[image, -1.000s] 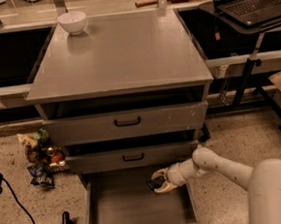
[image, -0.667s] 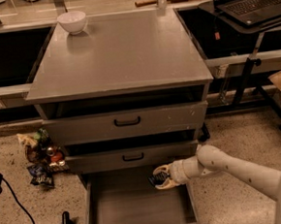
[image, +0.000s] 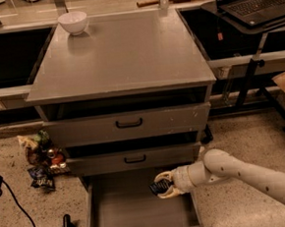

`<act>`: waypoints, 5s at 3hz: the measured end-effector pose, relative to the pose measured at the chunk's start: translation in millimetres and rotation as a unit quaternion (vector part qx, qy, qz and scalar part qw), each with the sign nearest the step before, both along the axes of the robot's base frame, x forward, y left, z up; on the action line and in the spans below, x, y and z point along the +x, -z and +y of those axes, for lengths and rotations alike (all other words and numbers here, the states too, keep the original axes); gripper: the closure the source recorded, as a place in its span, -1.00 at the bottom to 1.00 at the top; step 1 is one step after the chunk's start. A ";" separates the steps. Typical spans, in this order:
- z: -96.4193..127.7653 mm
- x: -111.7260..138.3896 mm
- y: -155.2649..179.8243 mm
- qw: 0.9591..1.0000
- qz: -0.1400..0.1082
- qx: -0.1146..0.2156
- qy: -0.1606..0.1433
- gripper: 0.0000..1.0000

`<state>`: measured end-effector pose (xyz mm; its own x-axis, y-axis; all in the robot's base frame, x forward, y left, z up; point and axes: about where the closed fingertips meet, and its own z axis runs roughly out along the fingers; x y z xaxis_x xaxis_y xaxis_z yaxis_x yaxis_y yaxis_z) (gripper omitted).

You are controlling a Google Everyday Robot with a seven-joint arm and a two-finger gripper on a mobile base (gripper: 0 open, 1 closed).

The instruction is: Pick rxbar blueberry from bottom drawer and place on counter

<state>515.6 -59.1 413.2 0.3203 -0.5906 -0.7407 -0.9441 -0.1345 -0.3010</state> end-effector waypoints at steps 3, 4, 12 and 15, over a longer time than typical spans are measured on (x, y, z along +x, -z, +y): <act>39.9 -0.8 -200.4 0.980 -0.155 -0.051 -0.116 1.00; 39.8 -0.6 -200.7 0.980 -0.155 -0.051 -0.116 1.00; -24.5 122.6 -484.6 0.826 -0.509 -0.148 -0.191 1.00; -11.0 158.4 -511.7 0.812 -0.539 -0.123 -0.187 1.00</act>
Offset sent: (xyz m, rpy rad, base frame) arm -0.0010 0.0503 0.2176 -0.1162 -0.3322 0.2872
